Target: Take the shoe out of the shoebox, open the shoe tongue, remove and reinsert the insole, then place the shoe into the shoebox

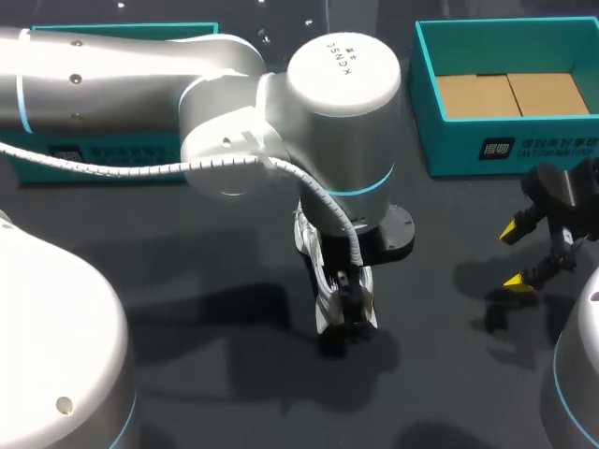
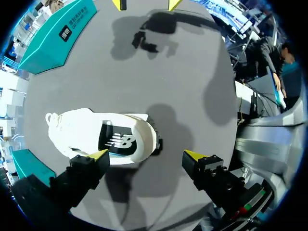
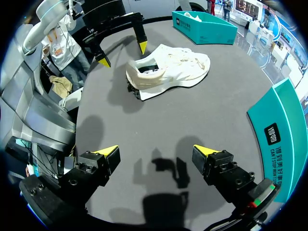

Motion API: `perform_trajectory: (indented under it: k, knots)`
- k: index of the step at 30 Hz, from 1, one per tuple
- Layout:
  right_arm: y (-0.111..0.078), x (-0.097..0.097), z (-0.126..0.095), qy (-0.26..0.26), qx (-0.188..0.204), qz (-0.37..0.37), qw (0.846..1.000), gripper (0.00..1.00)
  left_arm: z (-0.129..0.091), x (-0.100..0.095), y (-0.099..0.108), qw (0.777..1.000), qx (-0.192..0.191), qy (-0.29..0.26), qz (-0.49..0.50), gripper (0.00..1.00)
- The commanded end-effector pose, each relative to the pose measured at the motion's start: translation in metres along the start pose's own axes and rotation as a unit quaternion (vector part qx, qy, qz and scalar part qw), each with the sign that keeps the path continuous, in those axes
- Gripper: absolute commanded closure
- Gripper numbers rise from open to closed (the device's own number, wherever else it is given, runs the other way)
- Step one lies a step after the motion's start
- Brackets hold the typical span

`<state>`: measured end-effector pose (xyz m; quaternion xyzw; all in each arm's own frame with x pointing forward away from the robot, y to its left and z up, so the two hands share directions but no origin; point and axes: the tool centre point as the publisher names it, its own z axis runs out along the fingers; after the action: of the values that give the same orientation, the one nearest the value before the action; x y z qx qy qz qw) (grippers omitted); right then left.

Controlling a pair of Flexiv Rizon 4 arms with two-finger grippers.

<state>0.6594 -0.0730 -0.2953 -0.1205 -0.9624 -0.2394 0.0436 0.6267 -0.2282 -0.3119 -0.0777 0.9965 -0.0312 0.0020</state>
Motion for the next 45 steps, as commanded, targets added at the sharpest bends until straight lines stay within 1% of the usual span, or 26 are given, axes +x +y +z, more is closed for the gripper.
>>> perform_trajectory:
  k: [1,8,19,25,33,37,41,44,45]
  knots:
    - [0.000,0.001,0.000,-0.001,0.001,0.000,1.000,0.00,0.014,0.006,-0.011,1.000,-0.025,-0.010,-0.002,0.00]
    - [0.000,0.001,0.000,-0.001,0.001,0.000,1.000,0.00,0.026,0.007,-0.012,1.000,-0.026,-0.008,0.001,0.00]
    - [0.000,0.001,0.000,-0.001,0.001,0.000,1.000,0.00,0.055,0.004,-0.012,0.999,-0.028,-0.007,0.018,0.00]
    - [0.000,0.001,0.000,-0.001,0.001,0.000,1.000,0.00,0.066,0.003,-0.010,0.999,-0.025,-0.005,0.025,0.00]
    - [0.000,0.001,0.000,-0.001,0.001,0.000,1.000,0.00,0.070,0.007,-0.006,1.000,-0.010,-0.004,0.029,0.12]
    - [0.000,0.001,0.000,-0.001,0.001,0.000,1.000,0.00,0.071,0.008,-0.004,1.000,-0.008,-0.004,0.028,0.16]
    - [0.000,0.001,0.000,-0.001,0.001,0.000,1.000,0.00,0.073,0.008,-0.004,1.000,-0.007,-0.005,0.028,0.22]
    - [0.000,0.001,0.000,-0.001,0.001,0.000,1.000,0.00,0.074,0.009,-0.004,1.000,-0.006,-0.005,0.029,0.31]
    - [0.000,0.001,0.000,-0.001,0.001,0.000,1.000,0.00,0.075,0.009,-0.004,1.000,-0.006,-0.005,0.029,0.36]
